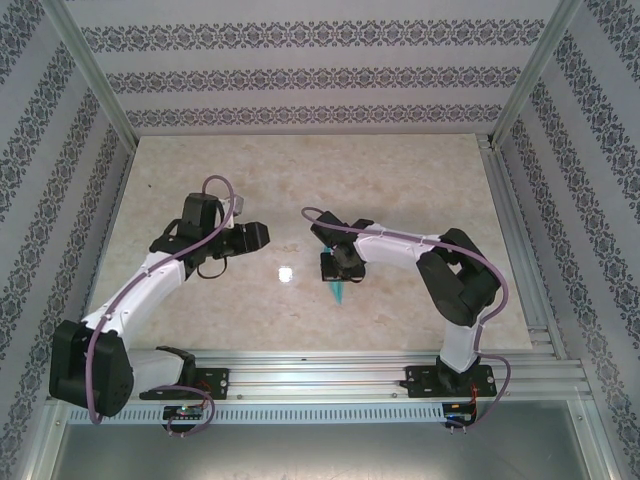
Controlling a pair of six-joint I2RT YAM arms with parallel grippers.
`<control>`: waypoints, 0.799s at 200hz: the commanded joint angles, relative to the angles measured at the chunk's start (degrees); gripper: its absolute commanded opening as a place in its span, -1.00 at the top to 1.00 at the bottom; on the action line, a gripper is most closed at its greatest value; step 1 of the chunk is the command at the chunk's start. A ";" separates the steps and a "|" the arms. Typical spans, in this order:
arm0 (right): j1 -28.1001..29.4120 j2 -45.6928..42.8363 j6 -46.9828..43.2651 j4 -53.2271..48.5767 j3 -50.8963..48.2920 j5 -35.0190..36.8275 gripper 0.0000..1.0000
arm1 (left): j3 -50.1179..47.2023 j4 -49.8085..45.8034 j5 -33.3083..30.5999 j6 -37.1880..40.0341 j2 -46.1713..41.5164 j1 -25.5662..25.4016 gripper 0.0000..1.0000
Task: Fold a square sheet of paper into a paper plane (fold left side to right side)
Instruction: Pick up the paper plane at the center of the table, then place the paper plane at the center of the table.
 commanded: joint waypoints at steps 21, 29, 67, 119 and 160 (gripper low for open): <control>-6.58 -1.32 -8.84 -7.08 9.11 3.94 0.97 | -4.00 -4.88 -5.56 3.62 -10.01 0.66 -0.34; -8.11 -0.73 -10.57 -7.34 10.61 4.02 0.97 | -4.72 -5.84 -7.13 3.90 -11.98 0.62 -0.37; -14.81 6.17 -18.20 -6.27 20.11 1.69 0.95 | -7.08 -9.25 -11.04 4.77 -18.41 0.63 -0.48; -19.50 19.04 -22.18 -9.69 33.92 -0.84 0.92 | -8.05 -11.65 -12.65 5.34 -20.10 0.61 -0.50; -20.35 25.47 -22.98 -13.15 39.48 -1.30 0.85 | -8.08 -11.40 -12.36 5.19 -19.85 0.66 -0.51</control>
